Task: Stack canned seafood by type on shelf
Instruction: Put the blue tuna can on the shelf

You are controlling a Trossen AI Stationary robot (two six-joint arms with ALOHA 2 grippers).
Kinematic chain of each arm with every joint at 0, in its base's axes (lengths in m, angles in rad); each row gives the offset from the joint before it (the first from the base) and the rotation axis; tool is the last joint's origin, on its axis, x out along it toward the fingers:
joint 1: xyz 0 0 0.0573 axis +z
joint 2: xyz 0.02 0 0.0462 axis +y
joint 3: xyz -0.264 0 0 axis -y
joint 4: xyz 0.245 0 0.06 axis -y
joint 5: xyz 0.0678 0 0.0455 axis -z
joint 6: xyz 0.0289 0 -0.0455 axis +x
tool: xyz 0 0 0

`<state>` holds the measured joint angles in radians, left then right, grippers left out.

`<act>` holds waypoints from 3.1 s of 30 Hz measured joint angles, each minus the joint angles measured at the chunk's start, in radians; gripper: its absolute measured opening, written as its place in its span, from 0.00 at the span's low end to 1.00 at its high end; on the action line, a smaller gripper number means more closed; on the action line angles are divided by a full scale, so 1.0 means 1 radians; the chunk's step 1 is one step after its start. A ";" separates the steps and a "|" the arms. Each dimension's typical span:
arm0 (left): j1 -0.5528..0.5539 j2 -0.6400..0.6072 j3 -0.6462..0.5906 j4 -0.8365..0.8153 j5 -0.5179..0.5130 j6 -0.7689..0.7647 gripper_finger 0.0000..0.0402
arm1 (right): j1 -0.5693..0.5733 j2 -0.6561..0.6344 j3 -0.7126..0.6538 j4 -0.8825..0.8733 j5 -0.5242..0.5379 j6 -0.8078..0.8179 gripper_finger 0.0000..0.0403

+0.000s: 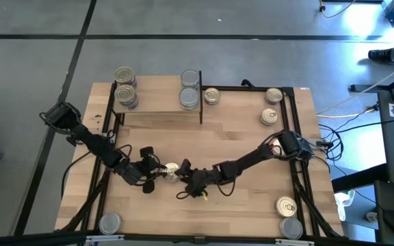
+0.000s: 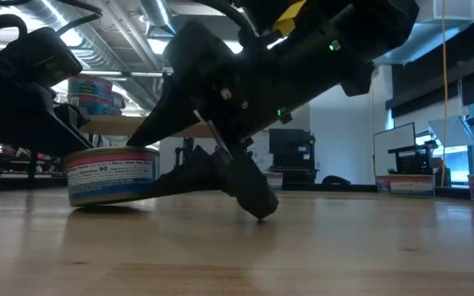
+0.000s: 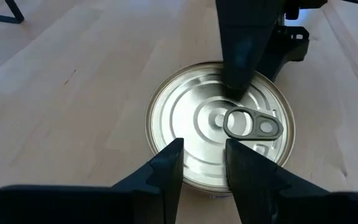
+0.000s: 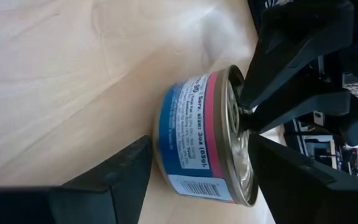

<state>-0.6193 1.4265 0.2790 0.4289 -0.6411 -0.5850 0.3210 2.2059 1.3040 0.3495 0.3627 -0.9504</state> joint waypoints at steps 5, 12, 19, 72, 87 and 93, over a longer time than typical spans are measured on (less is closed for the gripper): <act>0.000 0.000 0.000 0.001 -0.001 0.000 0.29 | -0.002 0.000 0.000 -0.008 -0.028 0.000 0.66; 0.000 0.000 0.000 0.002 -0.001 0.000 0.29 | -0.017 0.002 0.005 -0.012 -0.085 0.060 0.66; 0.000 0.000 0.000 0.002 -0.001 0.000 0.29 | -0.021 0.005 0.016 -0.017 -0.090 0.140 0.66; 0.098 -0.019 0.119 -0.116 0.090 0.114 0.29 | -0.020 -0.187 0.017 -0.185 -0.111 0.527 0.66; 0.098 -0.019 0.119 -0.146 0.110 0.073 0.29 | -0.020 -0.186 0.017 -0.211 -0.164 0.587 0.81; 0.098 -0.023 0.122 -0.231 0.111 0.059 0.29 | -0.021 -0.167 0.017 -0.210 -0.164 0.494 0.84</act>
<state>-0.5217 1.4036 0.4007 0.1975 -0.5296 -0.5260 0.3003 2.0387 1.3210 0.1397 0.1987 -0.4563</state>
